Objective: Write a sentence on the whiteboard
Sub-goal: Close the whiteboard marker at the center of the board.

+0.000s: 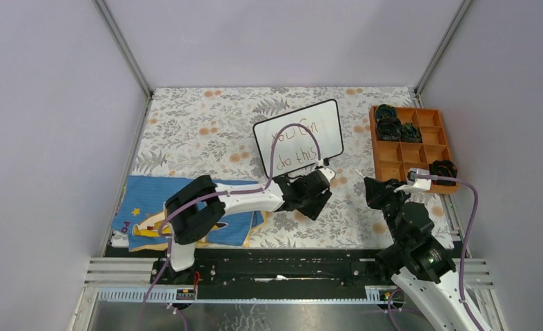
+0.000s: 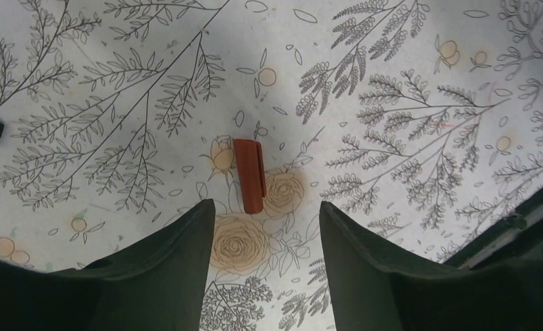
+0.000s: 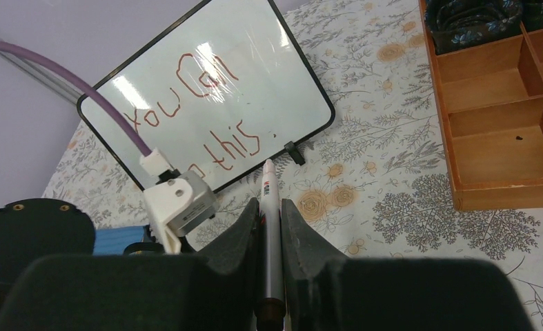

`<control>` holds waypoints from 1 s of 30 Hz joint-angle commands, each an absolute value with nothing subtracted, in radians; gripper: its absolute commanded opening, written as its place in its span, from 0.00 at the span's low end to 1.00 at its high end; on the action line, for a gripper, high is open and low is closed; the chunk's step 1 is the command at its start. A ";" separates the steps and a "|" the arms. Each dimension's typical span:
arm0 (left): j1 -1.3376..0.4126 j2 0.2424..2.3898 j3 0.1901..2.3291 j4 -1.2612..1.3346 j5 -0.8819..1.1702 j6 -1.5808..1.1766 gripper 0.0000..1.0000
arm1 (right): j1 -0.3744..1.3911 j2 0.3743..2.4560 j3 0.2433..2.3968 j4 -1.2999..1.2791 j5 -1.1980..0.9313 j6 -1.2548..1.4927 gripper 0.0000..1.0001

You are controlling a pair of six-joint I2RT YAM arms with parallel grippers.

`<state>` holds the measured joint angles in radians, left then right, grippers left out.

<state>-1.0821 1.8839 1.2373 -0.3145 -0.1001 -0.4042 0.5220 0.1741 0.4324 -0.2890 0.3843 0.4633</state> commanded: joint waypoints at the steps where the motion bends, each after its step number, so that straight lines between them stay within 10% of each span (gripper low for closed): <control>1: -1.083 1.941 1.317 -0.379 -0.130 -0.339 0.62 | 0.516 0.169 0.437 -0.268 0.422 0.452 0.00; 30: -1.022 2.028 1.356 -0.395 -0.051 -0.344 0.26 | 0.516 0.151 0.419 -0.253 0.448 0.452 0.00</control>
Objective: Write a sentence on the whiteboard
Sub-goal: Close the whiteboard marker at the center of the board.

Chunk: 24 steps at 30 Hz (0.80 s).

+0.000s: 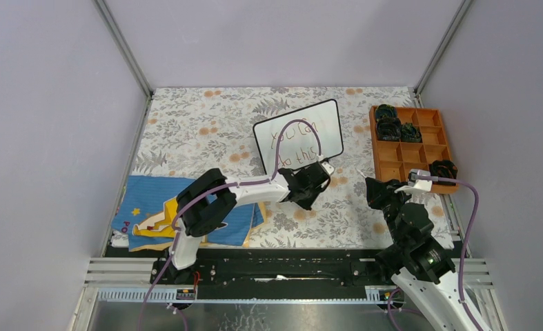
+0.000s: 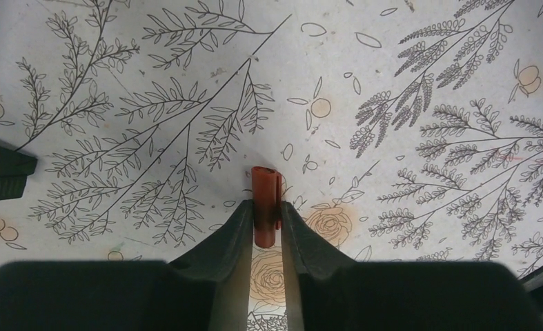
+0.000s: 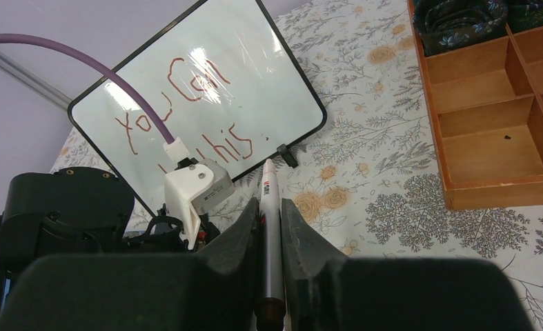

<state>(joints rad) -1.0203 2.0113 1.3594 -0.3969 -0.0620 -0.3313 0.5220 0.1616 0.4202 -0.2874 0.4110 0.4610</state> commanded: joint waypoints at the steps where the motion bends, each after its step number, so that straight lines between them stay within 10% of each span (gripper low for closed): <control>1: -1.022 2.019 1.344 -0.385 -0.063 -0.362 0.24 | 0.517 0.150 0.418 -0.253 0.448 0.451 0.00; 9: -1.023 1.855 1.185 -0.345 -0.158 -0.548 0.20 | 0.516 0.160 0.418 -0.252 0.449 0.451 0.00; 24: -1.046 1.826 1.104 -0.410 -0.135 -0.531 0.43 | 0.516 0.159 0.417 -0.251 0.444 0.446 0.00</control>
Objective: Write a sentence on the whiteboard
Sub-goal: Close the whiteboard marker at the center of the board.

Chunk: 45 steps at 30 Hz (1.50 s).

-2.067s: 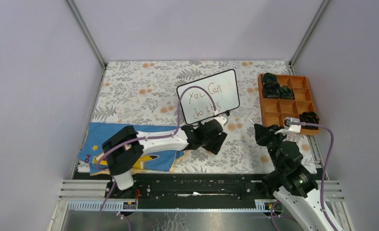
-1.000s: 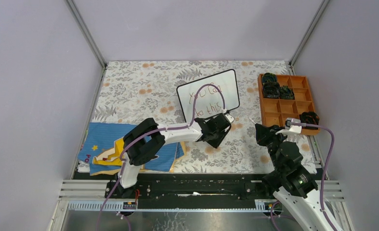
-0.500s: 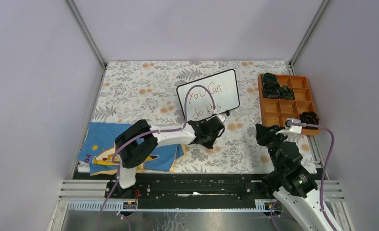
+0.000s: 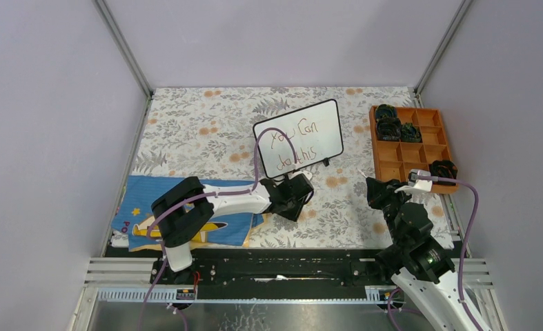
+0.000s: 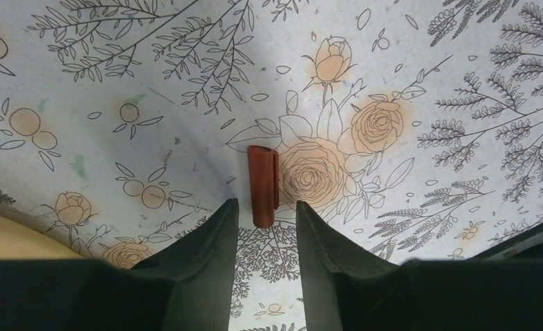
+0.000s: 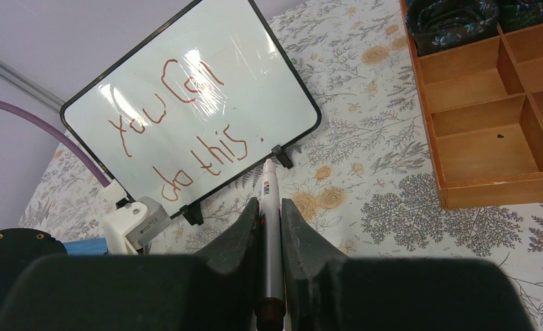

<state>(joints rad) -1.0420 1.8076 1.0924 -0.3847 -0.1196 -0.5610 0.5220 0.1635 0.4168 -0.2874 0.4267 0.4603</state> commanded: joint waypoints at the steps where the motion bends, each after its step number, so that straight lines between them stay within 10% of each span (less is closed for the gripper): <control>1: -1.047 1.827 1.105 -0.409 -0.137 -0.526 0.44 | 0.517 0.161 0.417 -0.249 0.444 0.446 0.00; 28: -1.017 1.905 1.138 -0.418 -0.070 -0.446 0.34 | 0.516 0.153 0.420 -0.259 0.450 0.446 0.00; 45: -1.013 1.807 1.088 -0.347 -0.084 -0.476 0.00 | 0.516 0.170 0.431 -0.268 0.436 0.451 0.00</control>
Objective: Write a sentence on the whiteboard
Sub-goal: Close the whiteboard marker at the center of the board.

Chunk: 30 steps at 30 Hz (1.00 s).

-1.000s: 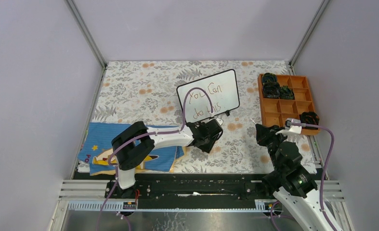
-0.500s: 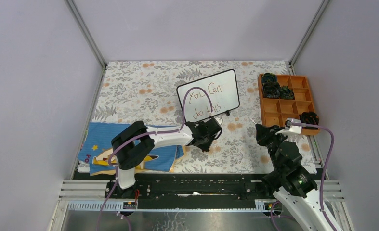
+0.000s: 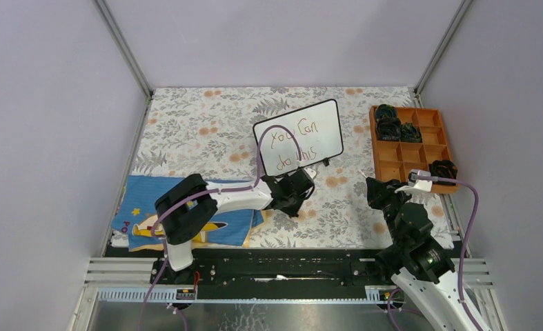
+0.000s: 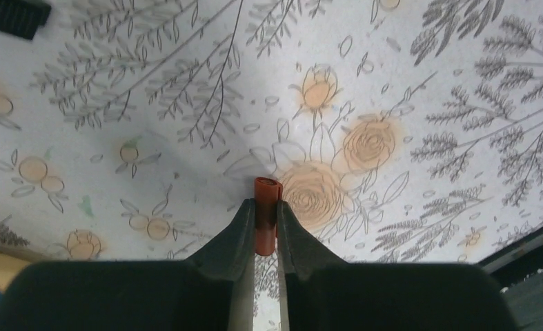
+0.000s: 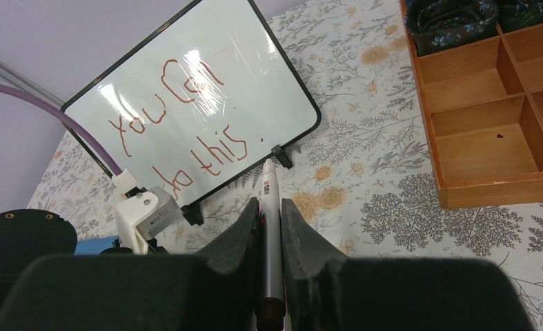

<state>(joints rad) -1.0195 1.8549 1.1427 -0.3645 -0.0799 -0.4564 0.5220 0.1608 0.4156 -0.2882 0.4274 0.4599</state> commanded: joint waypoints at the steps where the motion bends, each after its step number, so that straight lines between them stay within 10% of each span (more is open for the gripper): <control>1: -1.009 1.775 1.082 -0.338 -0.089 -0.484 0.00 | 0.517 0.175 0.435 -0.268 0.435 0.452 0.00; 22: -0.622 1.045 0.947 0.110 0.081 -0.724 0.00 | 0.540 0.672 0.750 0.374 0.181 0.386 0.00; 30: -0.545 0.903 0.841 0.369 0.024 -0.937 0.00 | 1.011 0.875 0.884 0.698 0.437 -0.052 0.00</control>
